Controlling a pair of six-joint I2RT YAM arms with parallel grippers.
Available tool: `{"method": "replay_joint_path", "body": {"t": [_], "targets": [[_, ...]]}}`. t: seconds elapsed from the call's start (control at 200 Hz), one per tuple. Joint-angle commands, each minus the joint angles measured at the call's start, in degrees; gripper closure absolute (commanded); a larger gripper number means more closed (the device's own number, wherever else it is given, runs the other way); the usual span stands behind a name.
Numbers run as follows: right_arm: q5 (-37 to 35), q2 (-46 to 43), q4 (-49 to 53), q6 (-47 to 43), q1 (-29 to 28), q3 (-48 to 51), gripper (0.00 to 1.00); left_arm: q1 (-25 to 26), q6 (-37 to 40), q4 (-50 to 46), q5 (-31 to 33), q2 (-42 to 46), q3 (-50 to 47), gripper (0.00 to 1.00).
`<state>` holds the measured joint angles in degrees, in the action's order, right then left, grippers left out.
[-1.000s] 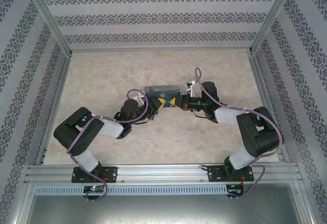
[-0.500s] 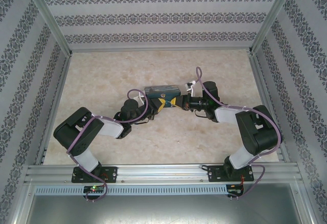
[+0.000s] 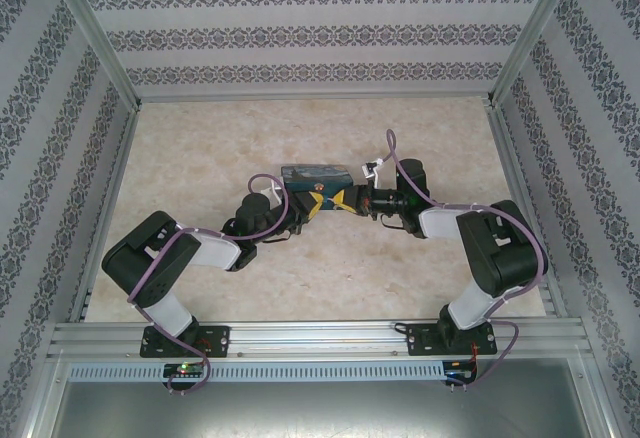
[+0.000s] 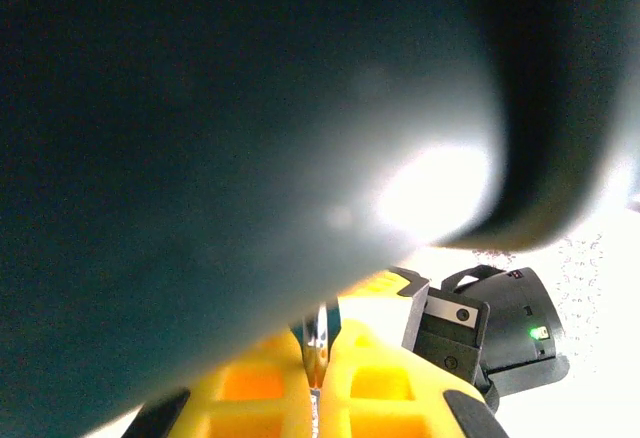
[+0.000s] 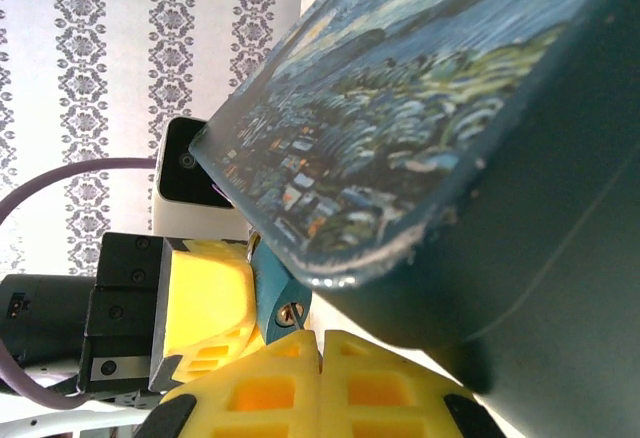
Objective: Unlock the padlock with the key
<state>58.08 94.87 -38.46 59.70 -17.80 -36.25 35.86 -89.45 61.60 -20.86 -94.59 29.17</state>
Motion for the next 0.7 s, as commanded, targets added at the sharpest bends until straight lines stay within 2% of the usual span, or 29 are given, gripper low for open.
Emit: {"method": "replay_joint_path", "body": {"t": [0.0, 0.39, 0.53, 0.699], "targets": [[0.1, 1.9, -1.9, 3.1, -1.1, -0.6, 1.0, 2.6, -0.8, 10.7, -10.7, 1.6, 4.1, 1.0], [1.1, 2.1, -4.1, 10.2, -1.3, -1.6, 1.0, 2.6, -1.2, 12.8, -10.6, 0.9, 4.1, 1.0], [1.3, 3.3, -9.9, 14.7, -1.3, -1.4, 1.0, 2.6, -0.5, 11.8, -10.7, 1.6, 4.2, 1.0], [1.2, 2.9, -9.1, 14.1, -1.5, -1.8, 1.0, 2.8, -0.6, 12.0, -10.8, 1.8, 4.3, 1.0]]}}
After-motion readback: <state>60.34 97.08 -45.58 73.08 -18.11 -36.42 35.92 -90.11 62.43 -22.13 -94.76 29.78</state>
